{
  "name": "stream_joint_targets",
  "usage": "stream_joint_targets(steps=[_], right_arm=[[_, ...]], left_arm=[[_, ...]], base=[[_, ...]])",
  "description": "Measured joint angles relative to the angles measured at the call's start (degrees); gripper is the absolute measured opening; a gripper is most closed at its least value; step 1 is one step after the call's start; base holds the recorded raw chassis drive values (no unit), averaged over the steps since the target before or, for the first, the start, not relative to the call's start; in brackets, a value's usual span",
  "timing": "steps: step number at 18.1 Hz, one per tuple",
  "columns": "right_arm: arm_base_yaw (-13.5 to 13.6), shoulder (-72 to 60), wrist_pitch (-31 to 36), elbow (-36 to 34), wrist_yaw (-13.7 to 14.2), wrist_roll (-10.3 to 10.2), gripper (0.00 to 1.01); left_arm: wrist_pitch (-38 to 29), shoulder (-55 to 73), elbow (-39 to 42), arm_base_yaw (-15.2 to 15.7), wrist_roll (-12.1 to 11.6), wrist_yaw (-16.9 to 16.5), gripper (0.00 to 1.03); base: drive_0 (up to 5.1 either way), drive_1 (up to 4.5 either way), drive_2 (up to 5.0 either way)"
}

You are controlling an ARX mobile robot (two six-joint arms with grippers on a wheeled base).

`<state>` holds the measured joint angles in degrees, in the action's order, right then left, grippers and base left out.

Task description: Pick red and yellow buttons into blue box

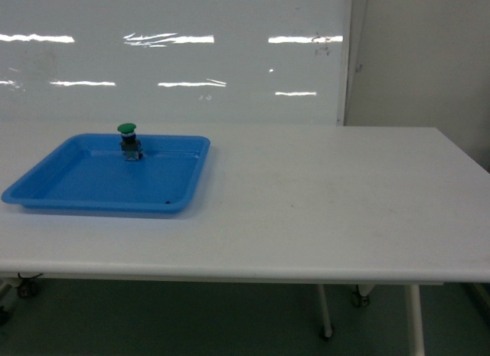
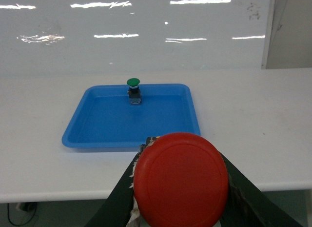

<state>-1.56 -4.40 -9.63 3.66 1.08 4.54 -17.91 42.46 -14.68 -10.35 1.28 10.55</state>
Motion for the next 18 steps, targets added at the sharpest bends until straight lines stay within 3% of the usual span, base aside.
stream_joint_targets(steps=[18], right_arm=[[0.0,0.0,0.0,0.0,0.0,0.0,0.38]], left_arm=[[0.1,0.1,0.0,0.0,0.0,0.0,0.31]], base=[[4.9,-3.2,-1.5]])
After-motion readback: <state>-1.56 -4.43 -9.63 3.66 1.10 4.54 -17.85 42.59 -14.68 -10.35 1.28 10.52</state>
